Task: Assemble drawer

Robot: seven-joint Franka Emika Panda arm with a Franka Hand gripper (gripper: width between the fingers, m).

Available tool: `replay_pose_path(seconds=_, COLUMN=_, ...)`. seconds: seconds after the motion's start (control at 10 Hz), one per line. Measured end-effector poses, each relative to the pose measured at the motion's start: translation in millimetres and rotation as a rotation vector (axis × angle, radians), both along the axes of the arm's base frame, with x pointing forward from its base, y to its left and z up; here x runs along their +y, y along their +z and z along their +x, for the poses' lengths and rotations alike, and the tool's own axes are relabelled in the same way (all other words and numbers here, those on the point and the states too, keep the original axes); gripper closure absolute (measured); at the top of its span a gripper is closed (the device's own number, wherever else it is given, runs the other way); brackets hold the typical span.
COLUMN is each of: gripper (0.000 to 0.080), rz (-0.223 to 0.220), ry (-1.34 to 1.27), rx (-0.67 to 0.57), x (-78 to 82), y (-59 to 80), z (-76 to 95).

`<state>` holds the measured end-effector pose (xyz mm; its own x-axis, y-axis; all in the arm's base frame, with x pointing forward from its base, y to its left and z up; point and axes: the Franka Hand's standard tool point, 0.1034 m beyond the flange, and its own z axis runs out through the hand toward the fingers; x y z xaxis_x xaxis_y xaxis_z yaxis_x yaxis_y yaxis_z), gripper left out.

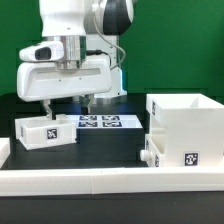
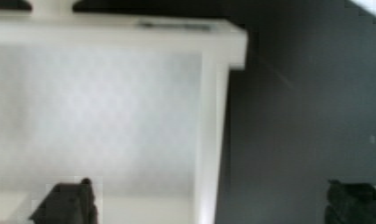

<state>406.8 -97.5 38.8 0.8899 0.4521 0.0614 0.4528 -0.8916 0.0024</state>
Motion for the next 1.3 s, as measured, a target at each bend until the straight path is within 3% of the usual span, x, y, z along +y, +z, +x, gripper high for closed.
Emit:
replay_pose_path(seconds=0.4, gripper=0.0151, rz=-0.006, ry=-0.001, rx=-0.015, x=-3.4, y=-28.3, z=-18.9)
replay_pose_path(seconds=0.7, gripper=0.0151, rz=-0.006, ry=-0.002, rx=-0.010, x=-5.9, y=-34.9, z=-23.2)
replay_pose_path(seconds=0.9, gripper=0.0412, rz=-0.006, ry=-0.002, rx=-0.010, x=-7.3, y=-35.0, z=-23.5)
replay_pose_path(seconds=1.0, gripper=0.0412, rz=-0.006, ry=-0.001, rx=-0.010, x=-7.3, y=-35.0, z=-23.5)
replay_pose_path(seconds=1.2, gripper=0.0744, rz=-0.006, ry=0.000, rx=-0.010, x=-7.0, y=-34.9, z=-23.2)
replay_pose_path(seconds=1.3, gripper=0.0757, rz=-0.006, ry=0.000, rx=-0.010, x=-6.8, y=-35.0, z=-22.9)
